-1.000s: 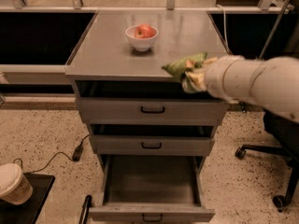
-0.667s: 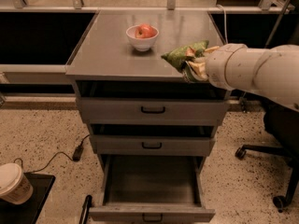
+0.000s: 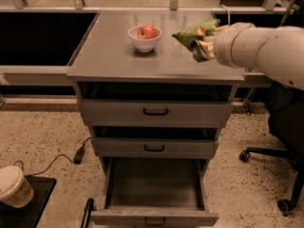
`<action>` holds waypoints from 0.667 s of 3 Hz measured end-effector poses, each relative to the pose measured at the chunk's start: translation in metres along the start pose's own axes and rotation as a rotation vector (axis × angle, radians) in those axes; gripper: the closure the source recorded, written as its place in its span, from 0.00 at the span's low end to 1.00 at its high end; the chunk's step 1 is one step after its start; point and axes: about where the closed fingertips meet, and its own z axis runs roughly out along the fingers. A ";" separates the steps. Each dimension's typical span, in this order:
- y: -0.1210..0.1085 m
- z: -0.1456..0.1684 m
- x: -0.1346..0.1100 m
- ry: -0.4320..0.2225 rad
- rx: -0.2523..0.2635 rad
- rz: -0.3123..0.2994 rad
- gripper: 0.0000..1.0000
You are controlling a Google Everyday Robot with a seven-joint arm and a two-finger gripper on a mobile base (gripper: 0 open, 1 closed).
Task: Pick green jalapeno chip bag from bottom drawer and place on counter
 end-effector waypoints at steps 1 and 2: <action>-0.058 0.050 -0.007 0.003 0.059 -0.012 1.00; -0.077 0.101 0.030 0.083 0.007 0.005 1.00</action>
Offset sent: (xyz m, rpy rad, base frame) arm 0.1980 -0.0844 0.0440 -0.0382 0.1056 -0.0325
